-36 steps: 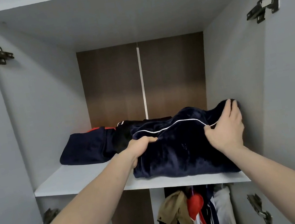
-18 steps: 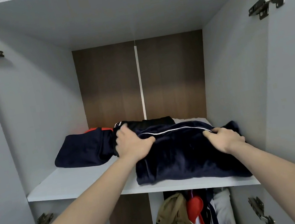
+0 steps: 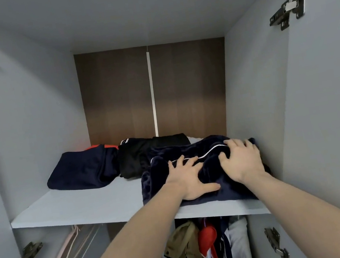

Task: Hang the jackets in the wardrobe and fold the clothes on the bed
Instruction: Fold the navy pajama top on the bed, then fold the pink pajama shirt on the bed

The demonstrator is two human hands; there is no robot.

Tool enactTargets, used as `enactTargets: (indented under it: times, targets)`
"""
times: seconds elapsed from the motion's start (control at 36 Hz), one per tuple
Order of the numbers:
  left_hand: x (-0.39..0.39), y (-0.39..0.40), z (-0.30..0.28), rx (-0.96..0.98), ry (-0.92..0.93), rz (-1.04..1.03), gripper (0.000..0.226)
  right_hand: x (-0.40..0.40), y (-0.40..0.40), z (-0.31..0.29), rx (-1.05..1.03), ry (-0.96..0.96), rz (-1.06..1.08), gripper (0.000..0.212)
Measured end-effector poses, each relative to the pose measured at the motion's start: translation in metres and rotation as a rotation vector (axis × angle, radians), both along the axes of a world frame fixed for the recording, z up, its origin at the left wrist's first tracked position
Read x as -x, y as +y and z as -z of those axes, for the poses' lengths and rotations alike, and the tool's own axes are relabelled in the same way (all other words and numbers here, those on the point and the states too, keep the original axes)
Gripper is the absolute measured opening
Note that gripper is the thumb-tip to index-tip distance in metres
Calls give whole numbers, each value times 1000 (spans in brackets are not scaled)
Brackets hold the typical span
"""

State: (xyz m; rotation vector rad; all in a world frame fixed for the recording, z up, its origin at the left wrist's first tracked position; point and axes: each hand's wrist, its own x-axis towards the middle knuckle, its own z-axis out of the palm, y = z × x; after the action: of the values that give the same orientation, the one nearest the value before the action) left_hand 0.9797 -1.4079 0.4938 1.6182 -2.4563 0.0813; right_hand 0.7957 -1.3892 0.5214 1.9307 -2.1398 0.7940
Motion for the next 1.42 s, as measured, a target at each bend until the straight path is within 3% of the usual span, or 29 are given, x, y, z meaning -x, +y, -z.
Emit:
enactTargets:
  times: [0.17,0.33,0.47,0.89,1.17,1.42]
  targets:
    - [-12,13,-4,71,-11,41,111,-3,5,21,-66,-79,-25,51]
    - [-48,64,22,387,65,-130,78,-26,12,15,-125,-91,38,53]
    - [-83,103,35,113,11,-250,86,-45,42,18,26,-142,15,49]
    - [-104,254,11,190,66,-209,72,-74,170,28,-152,-232,-155,57]
    - [-133,384,42,141,147,-378,70,-106,269,62,-129,-329,-443,49]
    - [-157,527,90,132,284,-688,64,-173,355,99,-267,-415,-903,47]
